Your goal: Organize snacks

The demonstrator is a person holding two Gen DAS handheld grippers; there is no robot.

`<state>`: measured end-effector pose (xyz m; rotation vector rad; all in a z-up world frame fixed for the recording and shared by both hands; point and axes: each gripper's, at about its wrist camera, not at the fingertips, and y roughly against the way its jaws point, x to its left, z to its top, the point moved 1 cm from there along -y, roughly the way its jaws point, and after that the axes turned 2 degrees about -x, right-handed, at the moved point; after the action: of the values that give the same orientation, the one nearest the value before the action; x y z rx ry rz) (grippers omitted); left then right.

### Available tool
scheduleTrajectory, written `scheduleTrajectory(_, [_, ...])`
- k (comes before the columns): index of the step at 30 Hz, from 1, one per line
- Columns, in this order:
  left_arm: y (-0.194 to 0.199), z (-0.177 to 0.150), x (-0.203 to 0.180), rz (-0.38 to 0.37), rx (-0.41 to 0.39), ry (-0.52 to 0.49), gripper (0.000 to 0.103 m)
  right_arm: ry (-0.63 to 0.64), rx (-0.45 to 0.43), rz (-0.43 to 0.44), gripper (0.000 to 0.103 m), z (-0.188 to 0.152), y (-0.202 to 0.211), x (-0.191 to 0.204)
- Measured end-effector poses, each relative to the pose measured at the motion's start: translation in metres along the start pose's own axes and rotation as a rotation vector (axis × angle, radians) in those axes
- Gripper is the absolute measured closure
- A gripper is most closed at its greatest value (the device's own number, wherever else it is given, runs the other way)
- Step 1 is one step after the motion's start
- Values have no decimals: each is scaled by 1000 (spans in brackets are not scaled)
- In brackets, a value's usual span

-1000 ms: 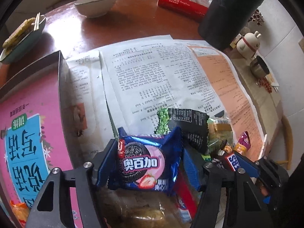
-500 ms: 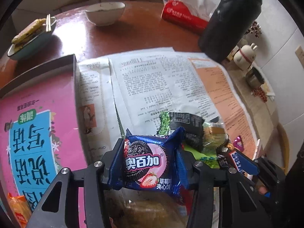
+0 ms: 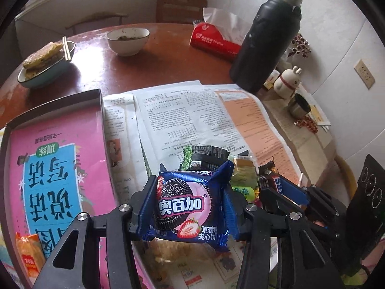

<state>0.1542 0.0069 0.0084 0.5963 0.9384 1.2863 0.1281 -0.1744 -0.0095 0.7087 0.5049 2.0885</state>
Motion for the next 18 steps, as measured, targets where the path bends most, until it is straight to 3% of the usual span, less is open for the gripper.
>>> scheduleTrajectory(18, [74,-20,41,39,-140,69,52,100,-70,78,74,11,22,50])
